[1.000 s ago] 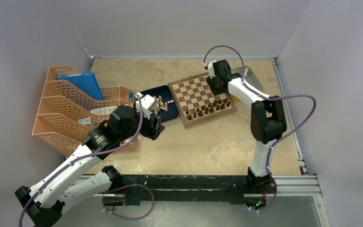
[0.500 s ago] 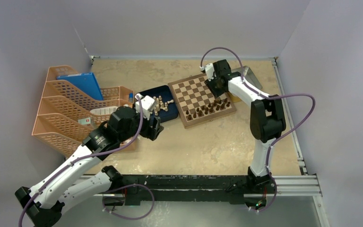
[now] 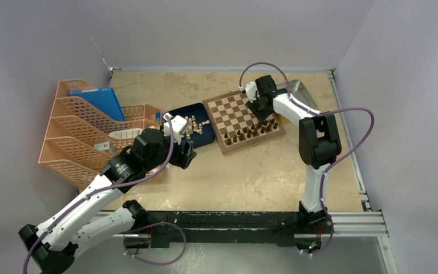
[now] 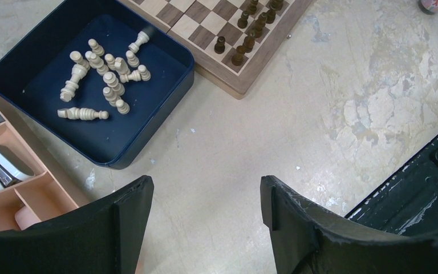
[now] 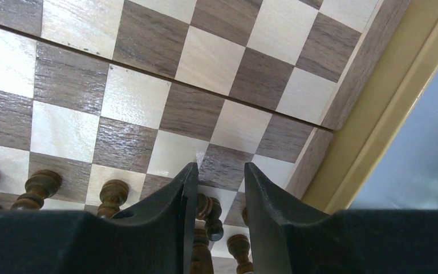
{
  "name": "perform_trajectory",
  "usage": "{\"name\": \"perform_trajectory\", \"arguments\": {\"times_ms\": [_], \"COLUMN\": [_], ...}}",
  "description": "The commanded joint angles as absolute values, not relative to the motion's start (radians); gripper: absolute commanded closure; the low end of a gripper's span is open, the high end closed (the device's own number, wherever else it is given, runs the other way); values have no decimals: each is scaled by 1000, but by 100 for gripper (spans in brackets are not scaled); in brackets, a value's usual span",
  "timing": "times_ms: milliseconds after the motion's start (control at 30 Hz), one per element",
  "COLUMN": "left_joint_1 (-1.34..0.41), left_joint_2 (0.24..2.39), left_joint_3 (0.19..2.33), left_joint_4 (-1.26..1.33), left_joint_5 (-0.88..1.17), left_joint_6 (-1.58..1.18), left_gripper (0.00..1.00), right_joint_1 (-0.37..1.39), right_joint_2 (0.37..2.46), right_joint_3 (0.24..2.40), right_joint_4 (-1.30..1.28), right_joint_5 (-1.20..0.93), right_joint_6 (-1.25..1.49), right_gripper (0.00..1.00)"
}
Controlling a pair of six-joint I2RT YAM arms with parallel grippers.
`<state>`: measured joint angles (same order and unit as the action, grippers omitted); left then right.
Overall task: Set up the chess pieces on the board
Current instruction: Pick up the chess piece from the chessboard.
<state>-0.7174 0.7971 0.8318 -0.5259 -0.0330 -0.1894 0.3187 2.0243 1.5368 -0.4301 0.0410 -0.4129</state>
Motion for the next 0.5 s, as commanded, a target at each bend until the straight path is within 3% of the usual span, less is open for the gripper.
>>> {"name": "perform_trajectory", "arguments": {"times_ms": [0,467], "left_joint_1": [-714,-713], "left_joint_2": [787,793], "left_joint_3": [830,830], "left_joint_4": [-503,-505], "left_joint_5": [-52,-50], "left_joint_6": [-173,-175], "left_gripper": [32,34], "right_joint_1": [316,316], "right_joint_2": [2015,2020], "right_joint_3": [1565,1641], "right_joint_4": [-457,-503], "right_joint_5": [2,2], "right_joint_6": [-446,-451], "right_gripper": [62,65]}}
